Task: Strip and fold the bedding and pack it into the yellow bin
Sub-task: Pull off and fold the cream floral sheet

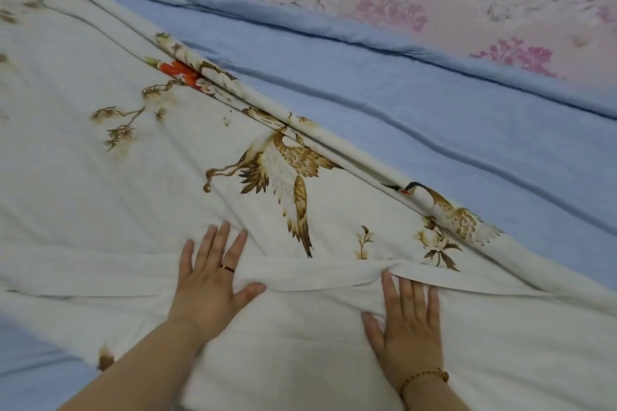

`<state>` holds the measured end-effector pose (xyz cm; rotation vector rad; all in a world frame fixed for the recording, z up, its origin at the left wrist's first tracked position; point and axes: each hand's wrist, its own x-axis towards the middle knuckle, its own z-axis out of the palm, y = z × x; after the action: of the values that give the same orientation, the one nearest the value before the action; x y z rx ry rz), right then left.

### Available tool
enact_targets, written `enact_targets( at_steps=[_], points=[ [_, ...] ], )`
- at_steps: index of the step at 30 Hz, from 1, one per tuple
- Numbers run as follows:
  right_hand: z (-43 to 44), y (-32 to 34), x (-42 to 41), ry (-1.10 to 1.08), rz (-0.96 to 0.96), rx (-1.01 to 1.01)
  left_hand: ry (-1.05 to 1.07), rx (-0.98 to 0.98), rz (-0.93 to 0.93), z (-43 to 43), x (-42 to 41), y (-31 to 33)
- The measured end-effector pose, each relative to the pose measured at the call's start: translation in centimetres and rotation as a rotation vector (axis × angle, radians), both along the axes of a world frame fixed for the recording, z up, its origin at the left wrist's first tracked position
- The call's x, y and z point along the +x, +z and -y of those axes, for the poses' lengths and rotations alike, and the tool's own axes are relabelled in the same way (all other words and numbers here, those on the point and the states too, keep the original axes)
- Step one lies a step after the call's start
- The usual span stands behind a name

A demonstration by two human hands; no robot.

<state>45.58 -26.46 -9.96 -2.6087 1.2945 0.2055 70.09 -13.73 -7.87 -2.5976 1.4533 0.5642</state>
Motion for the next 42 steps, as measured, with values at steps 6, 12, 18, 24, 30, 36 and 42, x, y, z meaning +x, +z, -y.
enact_targets(
  at_steps=[6,12,18,24,30,36,42],
  points=[
    [0.0,-0.7,-0.2,0.049,0.093,-0.179,0.003,-0.072,-0.010,-0.4,0.2,-1.0],
    [-0.2,-1.2,-0.1,0.077,0.090,-0.265,0.007,-0.140,0.058,-0.6,0.5,-2.2],
    [-0.2,-0.5,0.0,0.034,0.041,-0.181,0.007,-0.153,0.071,-0.7,0.7,-2.4],
    [0.1,1.3,0.4,-0.004,-0.112,-0.113,-0.034,-0.216,0.026,-1.1,1.2,-2.1],
    [3.8,6.9,7.2,-0.131,0.238,-0.160,0.058,-0.596,0.003,4.4,7.5,1.5],
    [8.9,4.4,13.8,-0.172,-0.139,0.225,0.028,-0.272,-0.012,7.9,11.1,-1.8],
    [19.7,3.8,16.9,-0.265,-0.122,0.081,0.036,-0.376,0.005,8.1,11.5,-3.7]
  ],
)
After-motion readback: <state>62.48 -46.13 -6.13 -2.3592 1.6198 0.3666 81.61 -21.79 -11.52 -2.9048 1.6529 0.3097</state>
